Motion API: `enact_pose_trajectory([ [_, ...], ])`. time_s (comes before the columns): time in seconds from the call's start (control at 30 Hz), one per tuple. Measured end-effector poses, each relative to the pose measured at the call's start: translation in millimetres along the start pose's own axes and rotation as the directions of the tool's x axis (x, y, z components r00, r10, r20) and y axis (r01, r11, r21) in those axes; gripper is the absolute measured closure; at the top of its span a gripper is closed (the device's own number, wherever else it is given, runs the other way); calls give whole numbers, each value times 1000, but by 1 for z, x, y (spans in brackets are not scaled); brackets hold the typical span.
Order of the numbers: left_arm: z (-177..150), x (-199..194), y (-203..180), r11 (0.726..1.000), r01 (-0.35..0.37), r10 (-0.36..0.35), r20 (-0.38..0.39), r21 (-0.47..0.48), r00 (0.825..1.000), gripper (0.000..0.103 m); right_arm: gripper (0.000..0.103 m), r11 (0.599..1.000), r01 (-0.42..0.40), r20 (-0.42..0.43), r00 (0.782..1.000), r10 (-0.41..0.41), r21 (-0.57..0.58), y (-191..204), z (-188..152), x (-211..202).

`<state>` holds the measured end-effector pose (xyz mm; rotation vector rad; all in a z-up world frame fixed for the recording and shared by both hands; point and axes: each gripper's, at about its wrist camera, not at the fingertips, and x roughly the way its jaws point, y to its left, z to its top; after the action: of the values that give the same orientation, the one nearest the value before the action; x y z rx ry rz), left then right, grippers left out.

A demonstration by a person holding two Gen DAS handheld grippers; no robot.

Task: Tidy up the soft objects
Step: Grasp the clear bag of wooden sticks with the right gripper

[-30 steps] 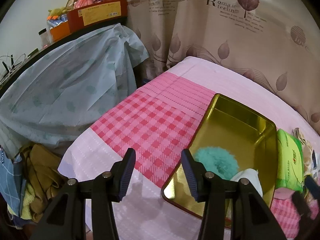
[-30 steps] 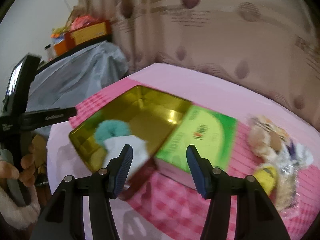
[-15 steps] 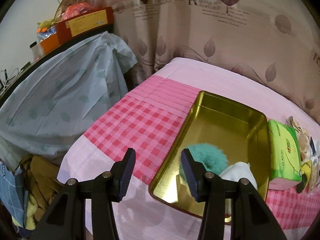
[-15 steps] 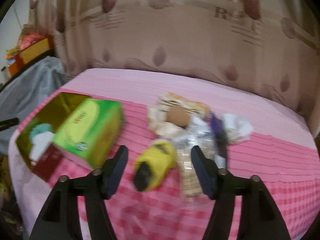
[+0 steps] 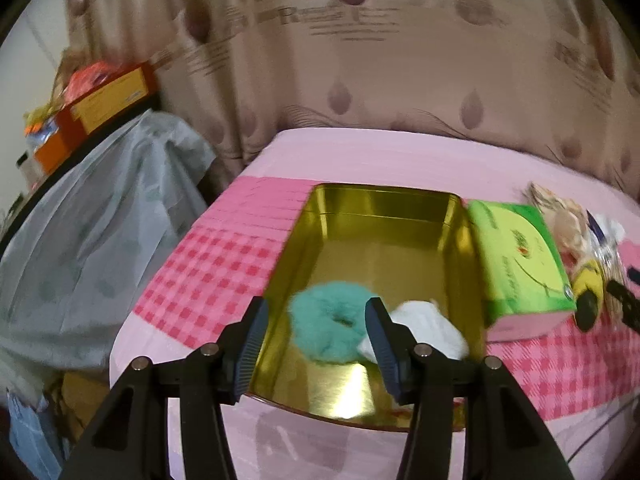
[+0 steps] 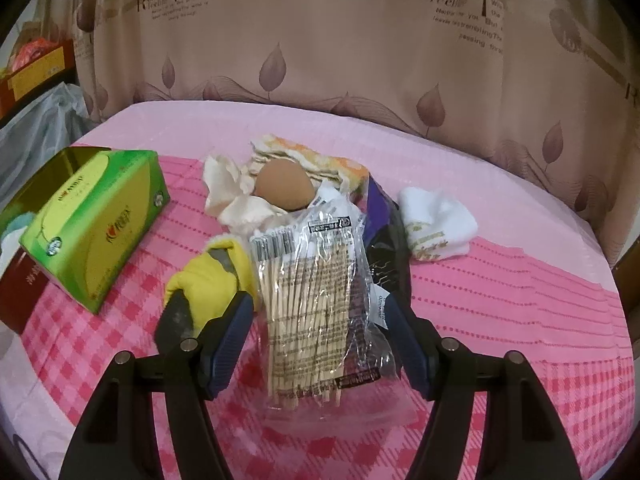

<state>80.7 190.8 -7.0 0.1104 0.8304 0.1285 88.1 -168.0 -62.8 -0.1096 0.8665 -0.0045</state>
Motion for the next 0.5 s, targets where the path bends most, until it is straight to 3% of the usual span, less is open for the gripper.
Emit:
enact_pose_trajectory([
  [0.17,-4,-8,-37,993,60,-60,0,99,998,51,45,1000,10,3,1000,-10,-15,3,-3,8],
  [0.3,-4,-17,-73,979,131,-131,-6,159,991,51,62,1000,20,17,1000,-20,-24,2,-5,8],
  [0.37,-4,-21,-95,967,160,-162,-9,198,987,51,73,1000,5,12,1000,-5,-17,-1,-7,9],
  [0.5,-5,-33,-140,933,240,-245,-14,267,969,51,77,999,-31,16,999,31,11,-8,-10,1],
])
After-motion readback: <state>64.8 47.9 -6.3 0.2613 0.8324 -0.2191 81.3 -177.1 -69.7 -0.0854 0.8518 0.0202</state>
